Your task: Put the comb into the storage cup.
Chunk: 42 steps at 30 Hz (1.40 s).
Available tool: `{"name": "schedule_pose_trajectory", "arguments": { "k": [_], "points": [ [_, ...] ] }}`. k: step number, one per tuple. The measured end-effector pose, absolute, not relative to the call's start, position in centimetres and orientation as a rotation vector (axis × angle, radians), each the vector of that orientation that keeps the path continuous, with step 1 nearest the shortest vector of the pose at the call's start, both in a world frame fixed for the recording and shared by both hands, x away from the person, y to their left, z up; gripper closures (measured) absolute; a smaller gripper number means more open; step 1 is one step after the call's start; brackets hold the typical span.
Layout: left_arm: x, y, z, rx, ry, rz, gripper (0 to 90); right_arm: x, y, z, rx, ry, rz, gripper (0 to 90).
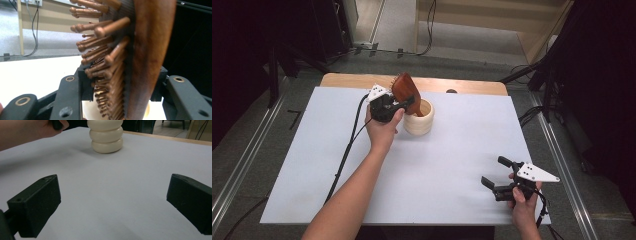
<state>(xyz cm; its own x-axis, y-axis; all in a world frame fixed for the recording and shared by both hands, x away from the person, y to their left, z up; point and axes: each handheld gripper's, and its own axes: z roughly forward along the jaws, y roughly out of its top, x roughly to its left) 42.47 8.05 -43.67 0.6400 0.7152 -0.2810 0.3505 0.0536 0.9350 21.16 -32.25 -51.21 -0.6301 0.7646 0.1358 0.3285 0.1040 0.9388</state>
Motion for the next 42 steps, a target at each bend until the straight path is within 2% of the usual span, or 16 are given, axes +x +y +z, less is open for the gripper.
{"name": "schedule_pose_trajectory", "arguments": {
  "k": [5, 12, 20, 22, 42],
  "points": [
    [42.6, 8.6, -43.6, 1.563, 0.936, 0.342, 45.4, 21.2, -32.2, -51.2, 1.065, 2.004, 1.539, 0.0],
    [42.7, 9.1, -43.4, 1.589, 0.967, 0.364, 21.1, 21.2, -32.2, -51.2, 1.064, 2.005, 1.541, 0.0],
    [42.2, 8.7, -43.3, 1.628, 0.931, 0.388, 3.0, 21.2, -32.2, -51.2, 1.064, 2.006, 1.542, 0.0],
    [41.9, 8.8, -43.3, 1.635, 0.909, 0.43, 0.0, 21.2, -32.2, -51.2, 1.063, 2.006, 1.542, 0.0],
    [40.6, 10.1, -43.5, 1.667, 0.878, 0.434, 0.0, 21.2, -32.2, -51.3, 1.061, 2.007, 1.543, 0.0]
  ]
}}
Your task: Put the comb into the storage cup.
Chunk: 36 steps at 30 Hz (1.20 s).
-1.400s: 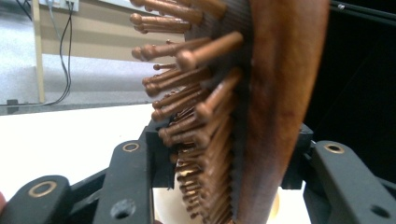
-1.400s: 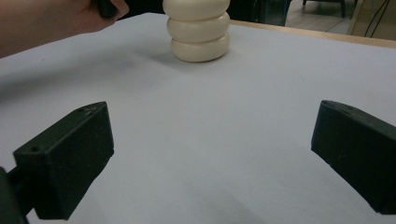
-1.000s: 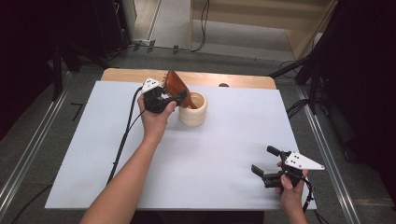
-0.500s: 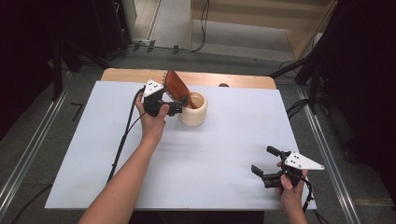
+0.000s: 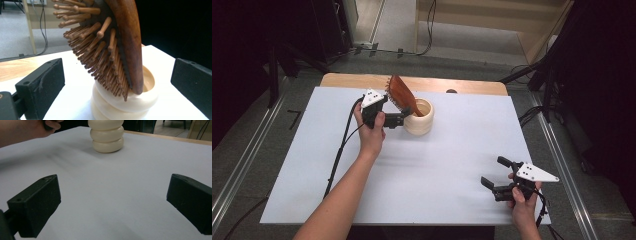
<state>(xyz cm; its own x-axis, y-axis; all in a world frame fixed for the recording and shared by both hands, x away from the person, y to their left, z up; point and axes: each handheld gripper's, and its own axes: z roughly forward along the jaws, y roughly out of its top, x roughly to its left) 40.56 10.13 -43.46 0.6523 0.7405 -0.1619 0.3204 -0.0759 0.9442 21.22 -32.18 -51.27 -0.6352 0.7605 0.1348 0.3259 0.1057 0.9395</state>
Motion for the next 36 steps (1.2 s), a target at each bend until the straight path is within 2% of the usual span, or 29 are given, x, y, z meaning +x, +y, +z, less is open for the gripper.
{"name": "schedule_pose_trajectory", "arguments": {
  "k": [36],
  "points": [
    [35.6, 14.3, -44.6, 1.673, 0.808, 0.457, 0.0, 21.2, -32.1, -51.4, 1.059, 1.984, 1.534, 0.0]
  ]
}}
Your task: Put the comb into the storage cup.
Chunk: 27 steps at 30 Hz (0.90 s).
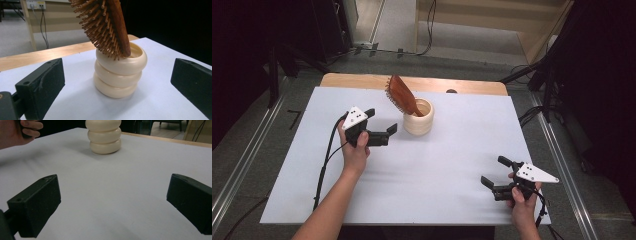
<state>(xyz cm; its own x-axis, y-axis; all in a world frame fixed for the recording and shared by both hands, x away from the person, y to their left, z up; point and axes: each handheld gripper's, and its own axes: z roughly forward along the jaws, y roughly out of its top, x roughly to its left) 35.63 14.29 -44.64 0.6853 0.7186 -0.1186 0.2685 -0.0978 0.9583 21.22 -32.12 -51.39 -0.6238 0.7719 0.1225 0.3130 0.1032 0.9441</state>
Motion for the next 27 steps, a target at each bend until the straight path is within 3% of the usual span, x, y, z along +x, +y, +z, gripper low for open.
{"name": "schedule_pose_trajectory", "arguments": {
  "k": [27],
  "points": [
    [31.9, 17.5, -45.9, 1.693, 0.805, 0.472, 0.0, 21.2, -32.1, -51.4, 1.066, 1.963, 1.53, 0.0]
  ]
}}
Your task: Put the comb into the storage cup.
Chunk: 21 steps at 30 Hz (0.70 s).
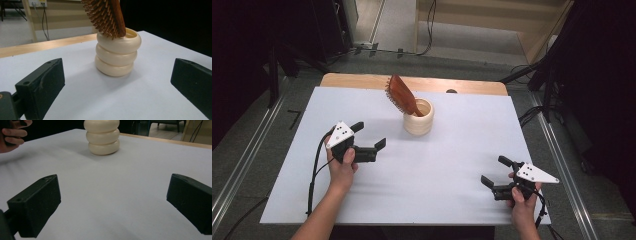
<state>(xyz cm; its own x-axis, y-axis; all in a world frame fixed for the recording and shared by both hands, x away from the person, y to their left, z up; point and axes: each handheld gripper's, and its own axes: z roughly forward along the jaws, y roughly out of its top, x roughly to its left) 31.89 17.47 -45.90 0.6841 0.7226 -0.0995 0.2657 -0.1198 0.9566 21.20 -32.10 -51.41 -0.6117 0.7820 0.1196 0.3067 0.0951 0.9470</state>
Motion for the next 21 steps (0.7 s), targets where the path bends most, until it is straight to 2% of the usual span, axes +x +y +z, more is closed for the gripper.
{"name": "schedule_pose_trajectory", "arguments": {
  "k": [21],
  "points": [
    [29.4, 20.6, -46.6, 1.699, 0.815, 0.507, 0.0, 21.2, -32.1, -51.5, 1.071, 1.963, 1.525, 0.0]
  ]
}}
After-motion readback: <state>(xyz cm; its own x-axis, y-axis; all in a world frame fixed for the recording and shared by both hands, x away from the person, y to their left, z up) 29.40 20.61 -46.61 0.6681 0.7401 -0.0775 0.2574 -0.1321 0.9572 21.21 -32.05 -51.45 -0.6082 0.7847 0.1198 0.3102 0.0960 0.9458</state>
